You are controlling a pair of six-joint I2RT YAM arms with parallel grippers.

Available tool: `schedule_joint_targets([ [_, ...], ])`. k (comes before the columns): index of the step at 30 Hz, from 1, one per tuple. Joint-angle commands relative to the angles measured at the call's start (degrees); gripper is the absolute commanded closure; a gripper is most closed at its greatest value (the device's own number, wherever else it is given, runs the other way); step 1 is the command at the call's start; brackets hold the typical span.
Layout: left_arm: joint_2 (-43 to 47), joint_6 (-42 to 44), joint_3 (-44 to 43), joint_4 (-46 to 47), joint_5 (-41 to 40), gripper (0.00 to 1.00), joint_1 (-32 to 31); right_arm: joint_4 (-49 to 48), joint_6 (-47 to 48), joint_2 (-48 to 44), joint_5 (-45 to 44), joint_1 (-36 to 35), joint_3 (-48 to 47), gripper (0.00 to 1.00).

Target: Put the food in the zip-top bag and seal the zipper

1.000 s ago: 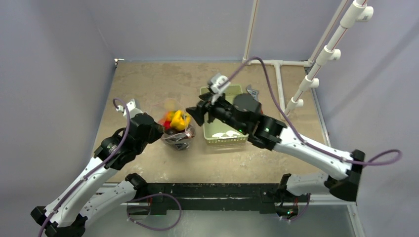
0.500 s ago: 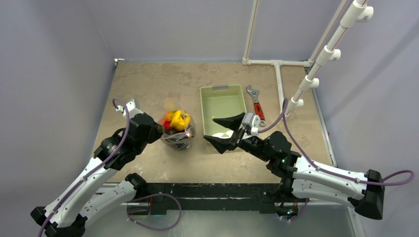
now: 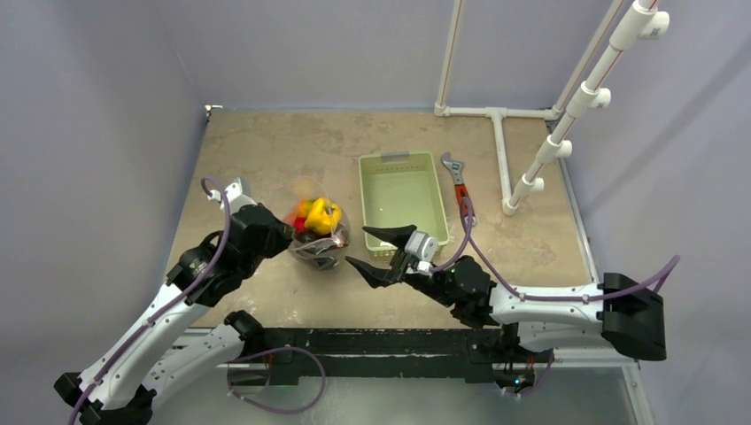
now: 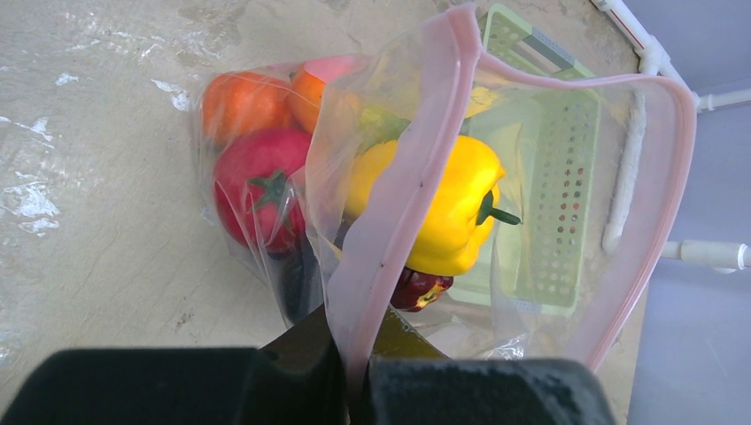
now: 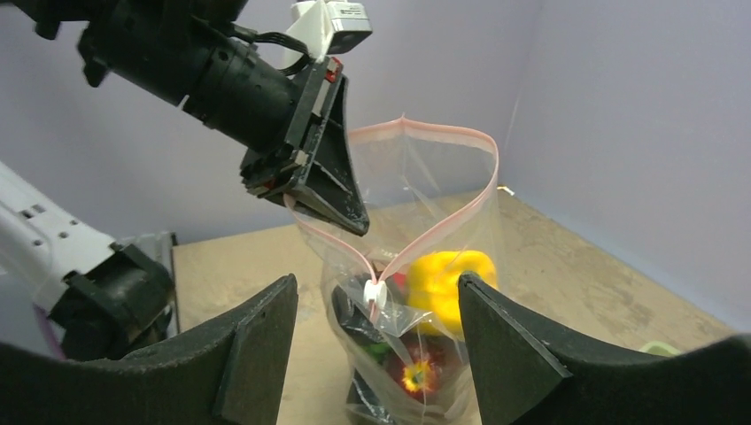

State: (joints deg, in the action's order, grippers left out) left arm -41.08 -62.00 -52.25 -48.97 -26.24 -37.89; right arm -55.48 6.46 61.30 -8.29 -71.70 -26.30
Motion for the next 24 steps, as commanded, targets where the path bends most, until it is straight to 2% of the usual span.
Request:
schedule_joint_targets([
  [1,0.86,-0.67,0.01,0.77,0.4,1.0,0.15,-15.35,5.51,4.21,-6.49,-1.43,1.47,0.31],
  [14,1.17,-0.84,-0.14,0.18,0.75,1.0,0.1,-28.13,9.91,19.45,-8.08,-1.69,-2.15,0.31],
  [24,1.16,-1.19,-0.52,-0.05,0.84,1.0,0.18,-30.31,11.12,26.3,-4.16,-1.69,-6.58,0.34],
])
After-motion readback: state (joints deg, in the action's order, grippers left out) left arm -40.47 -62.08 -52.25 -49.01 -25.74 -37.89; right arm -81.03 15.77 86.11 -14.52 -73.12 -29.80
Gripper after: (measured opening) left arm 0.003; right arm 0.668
